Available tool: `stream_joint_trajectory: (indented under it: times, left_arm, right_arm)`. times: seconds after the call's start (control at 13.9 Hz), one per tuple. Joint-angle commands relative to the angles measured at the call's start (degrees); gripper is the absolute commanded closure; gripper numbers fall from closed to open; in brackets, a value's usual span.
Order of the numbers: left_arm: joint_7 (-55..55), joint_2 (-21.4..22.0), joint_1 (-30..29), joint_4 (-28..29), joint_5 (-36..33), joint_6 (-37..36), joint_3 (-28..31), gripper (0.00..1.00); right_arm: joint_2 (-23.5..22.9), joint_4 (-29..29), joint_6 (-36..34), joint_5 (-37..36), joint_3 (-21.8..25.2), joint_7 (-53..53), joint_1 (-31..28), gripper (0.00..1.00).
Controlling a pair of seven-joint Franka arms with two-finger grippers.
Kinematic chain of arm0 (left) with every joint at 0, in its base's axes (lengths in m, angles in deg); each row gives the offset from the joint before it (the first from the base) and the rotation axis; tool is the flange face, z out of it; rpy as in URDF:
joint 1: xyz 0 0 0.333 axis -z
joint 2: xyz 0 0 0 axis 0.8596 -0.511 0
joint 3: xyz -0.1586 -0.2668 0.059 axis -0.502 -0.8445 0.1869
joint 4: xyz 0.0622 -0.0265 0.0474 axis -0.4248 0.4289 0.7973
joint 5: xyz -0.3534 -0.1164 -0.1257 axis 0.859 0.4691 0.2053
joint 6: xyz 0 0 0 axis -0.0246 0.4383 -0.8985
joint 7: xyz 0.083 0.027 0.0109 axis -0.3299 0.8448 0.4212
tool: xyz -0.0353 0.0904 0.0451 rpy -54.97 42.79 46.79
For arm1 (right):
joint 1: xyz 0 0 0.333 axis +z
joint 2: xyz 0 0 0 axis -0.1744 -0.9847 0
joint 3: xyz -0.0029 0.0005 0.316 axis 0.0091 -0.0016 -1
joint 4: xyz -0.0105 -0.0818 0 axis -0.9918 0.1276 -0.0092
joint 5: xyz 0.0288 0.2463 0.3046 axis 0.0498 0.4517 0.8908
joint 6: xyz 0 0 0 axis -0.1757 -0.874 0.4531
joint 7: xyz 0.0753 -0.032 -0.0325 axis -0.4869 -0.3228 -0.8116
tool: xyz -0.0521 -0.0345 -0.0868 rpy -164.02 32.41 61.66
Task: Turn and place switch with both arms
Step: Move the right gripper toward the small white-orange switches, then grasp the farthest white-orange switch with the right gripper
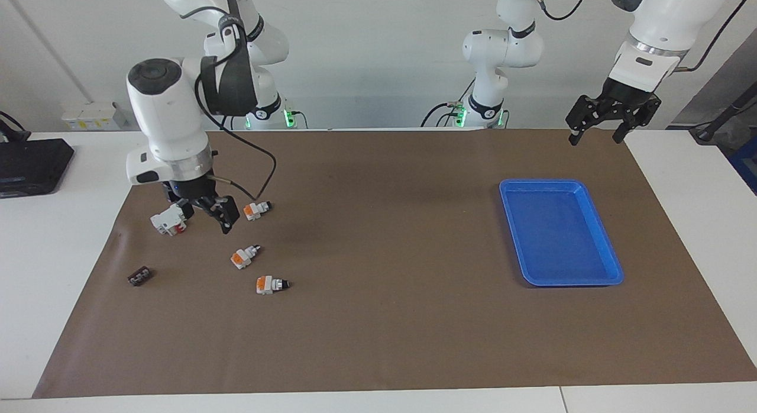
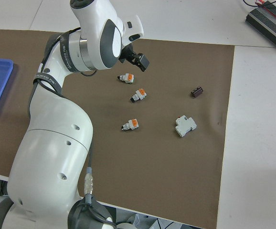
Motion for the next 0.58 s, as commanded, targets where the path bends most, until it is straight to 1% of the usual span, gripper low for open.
stream_joint_trajectory:
  times: [0.0, 0.22, 0.36, 0.5]
  left_arm:
    - [-0.54, 1.54, 0.49, 1.54, -0.7, -0.3, 0.47, 0.0]
    - [-0.54, 1.54, 0.49, 1.54, -0.7, -0.3, 0.47, 0.0]
    - [-0.54, 1.54, 0.49, 1.54, -0.7, -0.3, 0.47, 0.0]
    - [-0.54, 1.54, 0.49, 1.54, -0.7, -0.3, 0.47, 0.0]
  right_arm:
    - [-7.91, 3.84, 6.5, 2.85, -0.59, 7.71, 1.36, 0.0]
    - [-13.53, 4.28, 8.28, 7.51, -0.59, 16.67, 2.76, 0.0]
    - [-14.52, 4.64, 9.08, 7.96, -0.59, 22.4, 3.91, 0.0]
    - [-14.87, 2.71, 8.99, 8.13, -0.59, 22.94, 2.86, 0.0]
